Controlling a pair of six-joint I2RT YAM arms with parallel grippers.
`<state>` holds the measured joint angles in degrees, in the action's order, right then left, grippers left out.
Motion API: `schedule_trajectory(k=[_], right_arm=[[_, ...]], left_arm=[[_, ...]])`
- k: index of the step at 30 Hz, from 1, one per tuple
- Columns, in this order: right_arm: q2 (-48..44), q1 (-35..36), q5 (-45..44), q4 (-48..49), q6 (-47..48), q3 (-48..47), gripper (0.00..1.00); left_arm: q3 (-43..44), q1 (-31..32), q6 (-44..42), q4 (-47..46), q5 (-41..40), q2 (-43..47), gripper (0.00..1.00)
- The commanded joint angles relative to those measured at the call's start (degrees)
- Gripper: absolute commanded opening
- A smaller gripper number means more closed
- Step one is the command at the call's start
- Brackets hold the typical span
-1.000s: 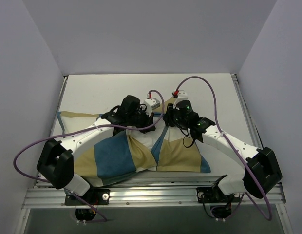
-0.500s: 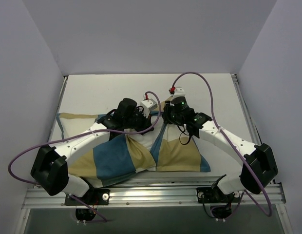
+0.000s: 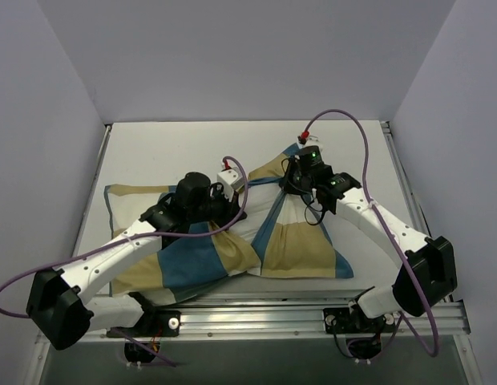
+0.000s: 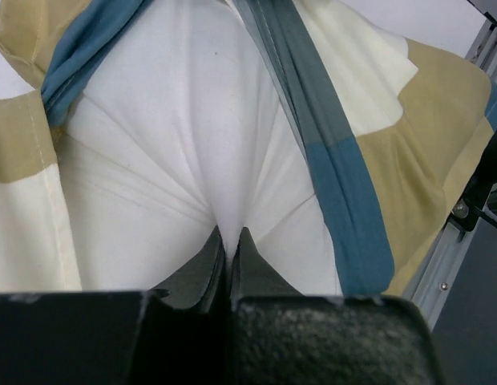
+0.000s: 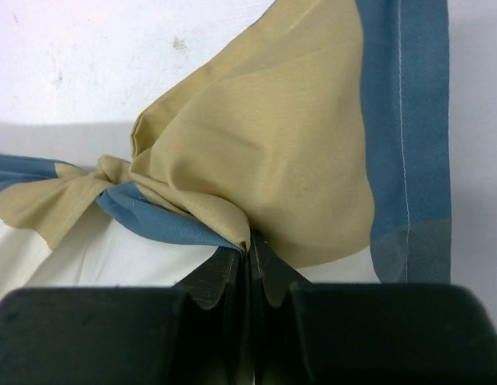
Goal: Remove the pillowcase from the pillow
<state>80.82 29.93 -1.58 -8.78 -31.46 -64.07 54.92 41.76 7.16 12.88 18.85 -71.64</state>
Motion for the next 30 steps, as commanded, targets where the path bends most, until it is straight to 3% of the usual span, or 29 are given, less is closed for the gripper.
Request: schedule_trajectory(k=[1, 15, 21, 26, 30], right_arm=[[2.1, -8.0, -17.7, 3.5, -0.7, -4.8, 0.00], [3.4, -19.0, -12.0, 5.4, -6.2, -3.2, 0.00], [6.3, -19.0, -11.3, 3.6, -6.3, -0.4, 0.00], [3.9, -20.6, -9.2, 10.9, -9.7, 8.5, 0.00], [2.9, -17.3, 1.1, 19.2, -5.6, 11.3, 0.00]], left_arm=[[-3.1, 1.7, 4.4, 15.1, 5.1, 8.2, 0.02], [-12.6, 3.4, 14.5, 17.4, 4.7, 22.2, 0.02], [-11.6, 3.4, 14.8, 16.6, 3.6, 27.1, 0.02], [-11.6, 3.4, 15.1, 18.5, 2.2, 27.6, 0.02], [-11.6, 3.4, 15.1, 16.4, 0.5, 25.4, 0.02]])
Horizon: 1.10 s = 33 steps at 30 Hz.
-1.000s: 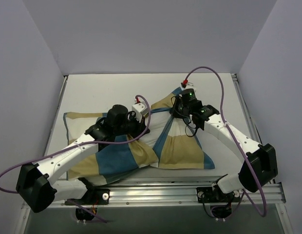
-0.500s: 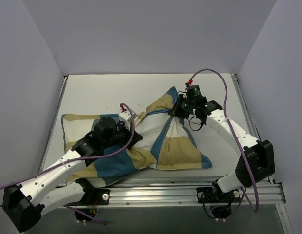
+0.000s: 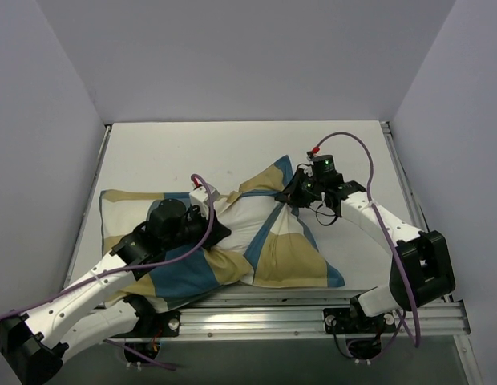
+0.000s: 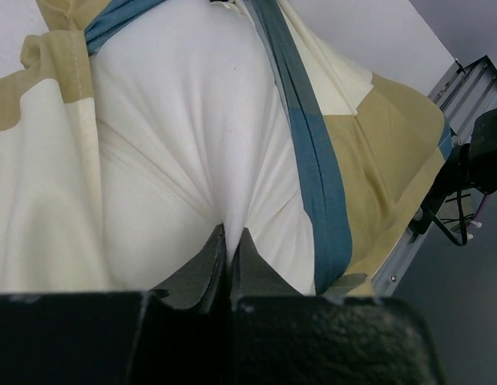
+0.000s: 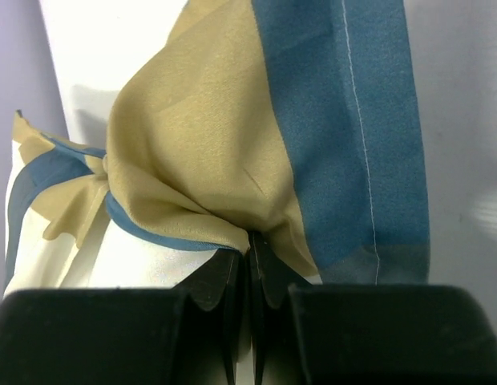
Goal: Remove the pillowcase from the pillow
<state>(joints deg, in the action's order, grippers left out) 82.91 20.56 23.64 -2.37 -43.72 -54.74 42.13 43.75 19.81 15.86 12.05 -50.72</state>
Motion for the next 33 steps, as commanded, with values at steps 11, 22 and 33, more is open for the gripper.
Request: schedule_trajectory(k=[11, 22, 33], right_arm=[[1.5, 8.5, -19.7, 17.8, 12.4, 7.1, 0.00], [-0.6, 11.5, -26.0, 16.7, 15.6, 6.5, 0.00], [0.1, 11.3, -28.6, 17.1, 15.2, 4.9, 0.00]], left_arm=[[19.9, 0.5, -7.7, 7.7, 4.8, -15.7, 0.87], [43.2, -3.1, -8.7, 11.8, 5.1, -39.8, 0.94], [43.9, -2.9, -4.4, 18.0, 2.6, -48.7, 0.72]])
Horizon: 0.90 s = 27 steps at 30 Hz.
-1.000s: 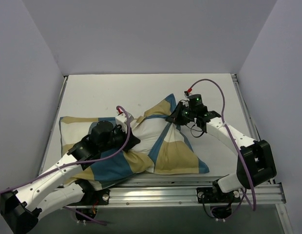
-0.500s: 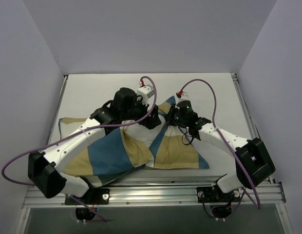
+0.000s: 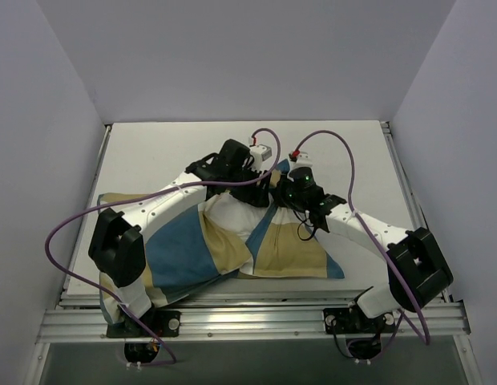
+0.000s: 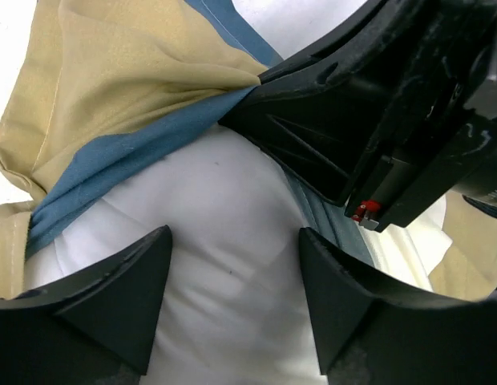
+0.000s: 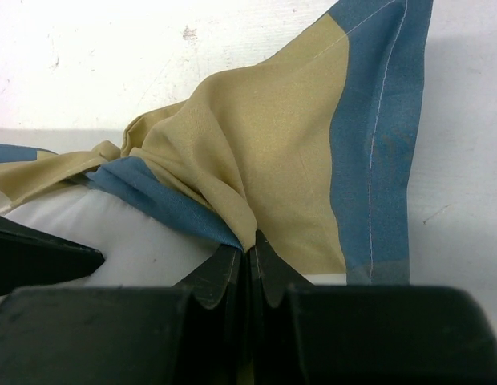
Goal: Remove the pillowcase from the pillow
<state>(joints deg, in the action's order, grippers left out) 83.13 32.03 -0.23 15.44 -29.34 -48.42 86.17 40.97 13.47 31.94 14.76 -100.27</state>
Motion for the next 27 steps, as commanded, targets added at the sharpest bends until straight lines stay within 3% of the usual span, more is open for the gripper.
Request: schedule_trajectory(k=[1, 10, 12, 13, 14, 16, 17, 27], right_arm=[[0.4, 0.0, -4.6, -0.6, 0.7, -1.7, 0.00], [1.9, 0.7, -2.3, 1.4, 0.7, -2.5, 0.00], [1.9, 0.9, -2.4, 1.5, 0.8, -2.6, 0.00], [1.9, 1.0, -2.5, 1.5, 0.8, -2.6, 0.00], [1.9, 1.0, -2.6, 1.3, 0.9, -2.5, 0.00], [1.8, 1.1, -2.8, 1.2, 0.8, -2.4, 0.00], [1.5, 1.1, -3.5, 1.0, 0.7, -2.3, 0.00], [2.2, 0.9, -9.5, -0.3, 3.5, -6.3, 0.14]], left_arm=[[-0.7, 0.0, 2.8, 1.4, 0.5, 0.9, 0.70], [-4.9, 1.5, 9.5, -2.8, 0.1, -2.7, 0.70], [-5.4, 1.5, 10.6, -3.8, -1.3, -3.5, 0.65], [-5.8, 1.5, 11.6, -4.6, -2.0, -3.7, 0.60], [-6.2, 1.5, 11.9, -5.0, -2.7, -3.7, 0.36], [-7.4, 1.6, 12.3, -6.4, -3.8, -3.3, 0.06], [-7.9, 1.5, 12.3, -6.9, -3.9, -2.6, 0.03], [-15.9, 5.9, 6.3, -8.3, -3.2, 8.2, 0.02]])
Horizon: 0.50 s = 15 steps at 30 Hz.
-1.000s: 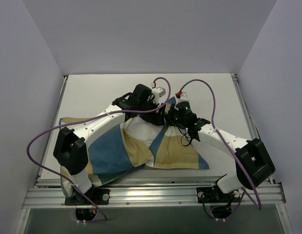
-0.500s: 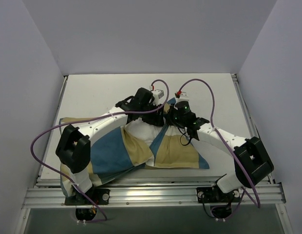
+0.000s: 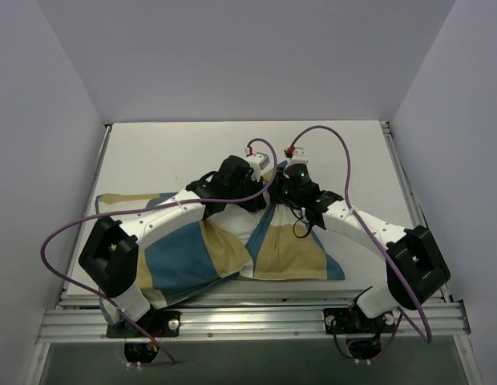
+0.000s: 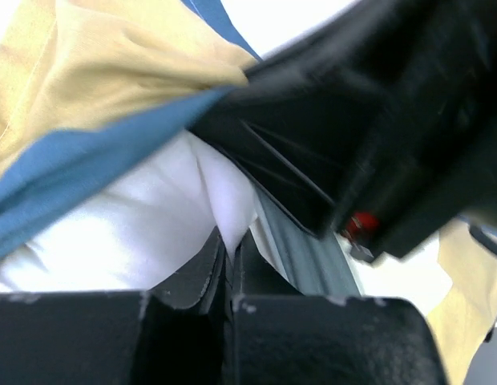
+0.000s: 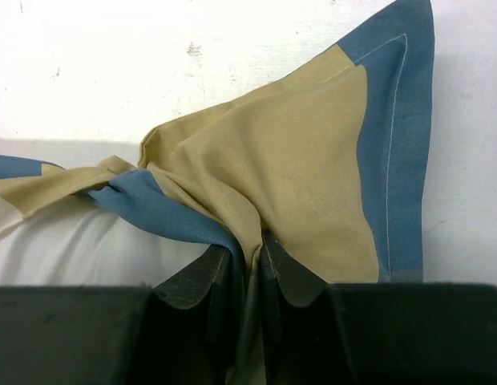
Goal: Remove the pillowcase from the pillow
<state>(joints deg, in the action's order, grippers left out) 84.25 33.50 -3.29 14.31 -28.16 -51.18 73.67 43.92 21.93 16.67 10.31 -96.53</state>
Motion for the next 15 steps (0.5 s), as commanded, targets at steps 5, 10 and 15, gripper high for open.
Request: schedule_trajectory(k=[5, 10, 15], right_arm=[[3.2, -0.6, -8.0, 0.7, 3.1, -7.1, 0.14], [5.5, -0.5, -7.3, -0.1, 3.4, -8.6, 0.15], [6.2, -1.5, -12.1, -1.6, 3.1, -8.5, 0.05]], left_arm=[[-7.7, 4.4, -1.7, 5.7, 1.4, 9.1, 0.02], [-10.5, 4.8, -1.2, 5.1, 0.4, 10.9, 0.02], [-10.9, 4.8, -0.2, 6.4, -1.5, 12.6, 0.02]])
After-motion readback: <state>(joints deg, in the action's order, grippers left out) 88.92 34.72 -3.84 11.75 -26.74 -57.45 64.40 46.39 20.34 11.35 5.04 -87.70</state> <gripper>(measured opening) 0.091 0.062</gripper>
